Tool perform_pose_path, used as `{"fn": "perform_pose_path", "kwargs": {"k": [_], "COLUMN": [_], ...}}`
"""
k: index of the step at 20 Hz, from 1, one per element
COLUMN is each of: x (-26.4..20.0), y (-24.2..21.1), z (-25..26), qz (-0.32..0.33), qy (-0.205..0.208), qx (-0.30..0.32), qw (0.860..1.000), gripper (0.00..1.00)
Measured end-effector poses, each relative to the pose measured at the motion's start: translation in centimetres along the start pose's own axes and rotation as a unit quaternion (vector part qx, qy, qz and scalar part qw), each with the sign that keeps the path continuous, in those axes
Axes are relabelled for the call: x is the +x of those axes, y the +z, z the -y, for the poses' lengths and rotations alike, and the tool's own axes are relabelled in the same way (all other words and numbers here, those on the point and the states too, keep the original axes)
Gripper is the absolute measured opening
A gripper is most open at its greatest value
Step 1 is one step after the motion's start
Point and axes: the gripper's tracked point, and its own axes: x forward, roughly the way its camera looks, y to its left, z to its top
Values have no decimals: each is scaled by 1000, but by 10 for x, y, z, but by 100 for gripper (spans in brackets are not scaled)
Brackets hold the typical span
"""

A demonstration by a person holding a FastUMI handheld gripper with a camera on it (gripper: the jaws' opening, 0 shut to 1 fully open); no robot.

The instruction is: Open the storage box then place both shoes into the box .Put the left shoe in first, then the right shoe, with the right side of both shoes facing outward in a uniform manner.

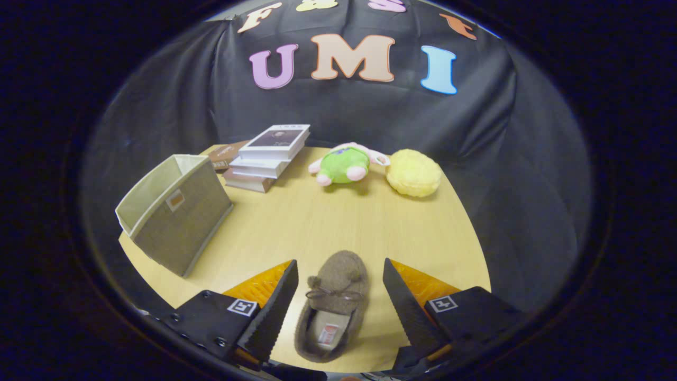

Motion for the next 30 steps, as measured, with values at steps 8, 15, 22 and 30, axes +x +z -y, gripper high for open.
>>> {"fn": "perform_pose_path", "kwargs": {"k": [8, 15, 22, 30], "x": [23, 35, 46, 48], "y": [-70, -98, -115, -115], "z": [9, 10, -4, 13], "qz": [-66, -108, -137, -154], "qy": [17, 33, 48, 13], "qx": [-11, -21, 13, 115], "qw": [998, 993, 989, 981], "gripper": [100, 100, 62, 10]}}
